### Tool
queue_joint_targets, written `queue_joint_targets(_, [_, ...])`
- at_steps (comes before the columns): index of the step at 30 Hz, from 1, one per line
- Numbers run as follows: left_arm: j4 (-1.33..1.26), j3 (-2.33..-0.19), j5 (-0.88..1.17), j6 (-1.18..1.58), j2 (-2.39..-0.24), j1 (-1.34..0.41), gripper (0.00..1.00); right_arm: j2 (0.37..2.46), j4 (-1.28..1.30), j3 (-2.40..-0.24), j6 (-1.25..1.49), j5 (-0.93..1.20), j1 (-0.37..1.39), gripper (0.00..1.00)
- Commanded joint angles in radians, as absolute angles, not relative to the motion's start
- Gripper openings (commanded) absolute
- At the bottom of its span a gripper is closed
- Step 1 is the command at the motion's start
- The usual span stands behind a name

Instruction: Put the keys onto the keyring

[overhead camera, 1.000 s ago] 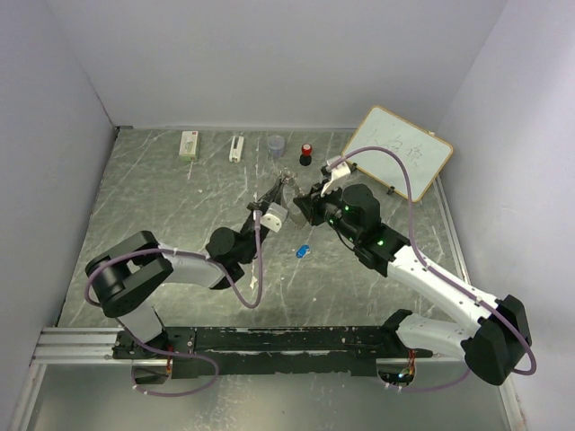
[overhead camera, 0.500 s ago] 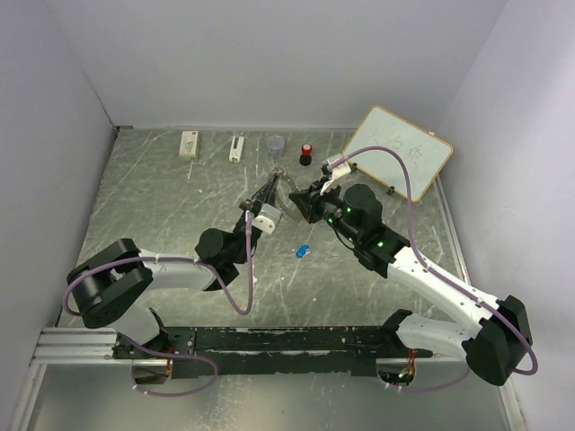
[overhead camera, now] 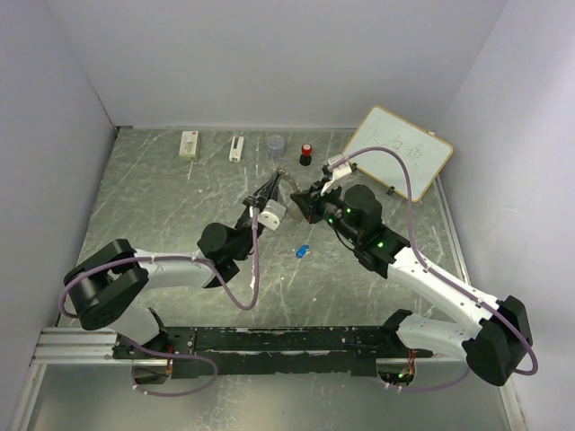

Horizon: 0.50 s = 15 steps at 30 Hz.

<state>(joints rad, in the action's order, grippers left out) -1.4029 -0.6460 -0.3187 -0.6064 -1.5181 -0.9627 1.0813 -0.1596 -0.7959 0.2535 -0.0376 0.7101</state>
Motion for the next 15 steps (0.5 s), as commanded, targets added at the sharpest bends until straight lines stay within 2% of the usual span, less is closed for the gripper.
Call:
queue_joint_targets(1, [-1.502, -0.705, -0.372, -0.644, -1.469, -0.928, 0.07, 1.065, -0.093, -0.763, 0.252, -0.121, 0.693, 0.0])
queue_joint_targets(3, [-1.506, -0.709, -0.377, -0.649, -1.475, -0.927, 0.07, 1.061, -0.092, -0.759, 0.253, -0.117, 0.692, 0.0])
queue_joint_targets(4, [-1.51, -0.71, -0.377, -0.649, -1.476, -0.925, 0.07, 1.057, -0.091, -0.756, 0.254, -0.117, 0.693, 0.03])
queue_joint_targets(9, [-1.505, -0.712, -0.356, -0.638, -1.476, -0.92, 0.07, 1.023, -0.097, -0.744, 0.243, -0.121, 0.692, 0.32])
queue_joint_targets(11, [-1.501, -0.709, -0.339, -0.63, -1.471, -0.916, 0.07, 1.003, -0.105, -0.735, 0.237, -0.121, 0.692, 0.39])
queue_joint_targets(15, [-1.442, -0.703, -0.289, -0.588, -1.431, -0.897, 0.07, 0.949, -0.132, -0.713, 0.207, -0.129, 0.693, 0.45])
